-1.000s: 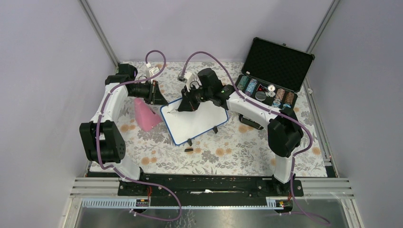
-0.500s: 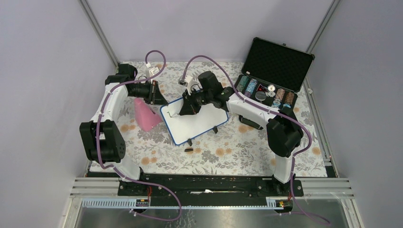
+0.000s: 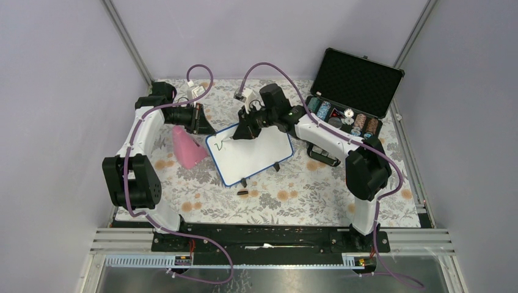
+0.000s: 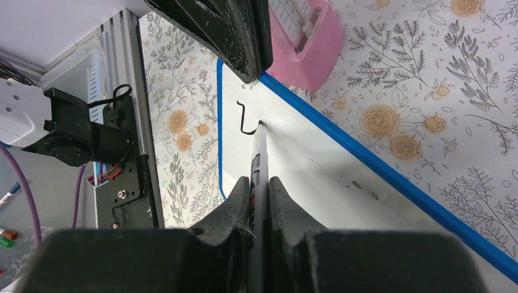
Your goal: Write a sentence on the whiteboard
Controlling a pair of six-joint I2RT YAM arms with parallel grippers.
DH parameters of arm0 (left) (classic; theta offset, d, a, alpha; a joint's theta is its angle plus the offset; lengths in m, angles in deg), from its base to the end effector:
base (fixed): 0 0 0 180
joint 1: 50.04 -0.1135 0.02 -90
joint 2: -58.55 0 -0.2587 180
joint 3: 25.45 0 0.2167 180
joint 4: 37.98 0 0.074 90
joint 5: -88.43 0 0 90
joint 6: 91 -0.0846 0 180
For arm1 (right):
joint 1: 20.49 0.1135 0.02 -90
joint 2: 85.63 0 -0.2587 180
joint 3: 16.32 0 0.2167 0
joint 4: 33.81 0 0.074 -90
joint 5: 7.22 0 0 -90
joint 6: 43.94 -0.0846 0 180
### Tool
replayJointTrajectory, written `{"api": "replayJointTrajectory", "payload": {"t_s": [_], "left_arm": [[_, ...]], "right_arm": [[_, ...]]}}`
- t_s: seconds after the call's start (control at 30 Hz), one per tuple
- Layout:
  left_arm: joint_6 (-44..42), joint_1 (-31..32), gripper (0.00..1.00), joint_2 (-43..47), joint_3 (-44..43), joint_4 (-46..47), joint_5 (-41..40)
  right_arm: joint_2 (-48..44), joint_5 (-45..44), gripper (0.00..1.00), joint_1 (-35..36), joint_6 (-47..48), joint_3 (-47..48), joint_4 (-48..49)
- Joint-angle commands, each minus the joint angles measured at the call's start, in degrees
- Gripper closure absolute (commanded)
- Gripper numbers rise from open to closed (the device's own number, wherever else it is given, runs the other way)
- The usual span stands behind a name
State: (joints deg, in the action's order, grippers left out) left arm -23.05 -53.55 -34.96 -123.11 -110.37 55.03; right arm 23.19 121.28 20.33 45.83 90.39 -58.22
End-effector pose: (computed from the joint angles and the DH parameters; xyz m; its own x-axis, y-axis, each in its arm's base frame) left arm 0.3004 -0.0523 0.2754 -0.7559 0.1607 -0.6347 0.6031 0.5482 -0.5795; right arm 0.3027 0.3310 0.2878 -0.3416 -0.2910 -0.8937 -0.9317 0.2293 0.2815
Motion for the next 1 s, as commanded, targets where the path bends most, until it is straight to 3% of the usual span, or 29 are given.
{"api": "replayJointTrajectory", "payload": {"t_s": [0.0, 0.97], "left_arm": [[-0.5, -0.3, 1.00, -0.1, -0.9, 0.1, 0.7], [-0.4, -0.2, 1.00, -0.2, -1.2, 0.1, 0.7]], "right_arm": [[0.0, -1.8, 1.00, -0.7, 0.6, 2.3, 1.1], [-1.5, -0.6, 1.00, 2.2, 2.7, -6.4, 0.6]]}}
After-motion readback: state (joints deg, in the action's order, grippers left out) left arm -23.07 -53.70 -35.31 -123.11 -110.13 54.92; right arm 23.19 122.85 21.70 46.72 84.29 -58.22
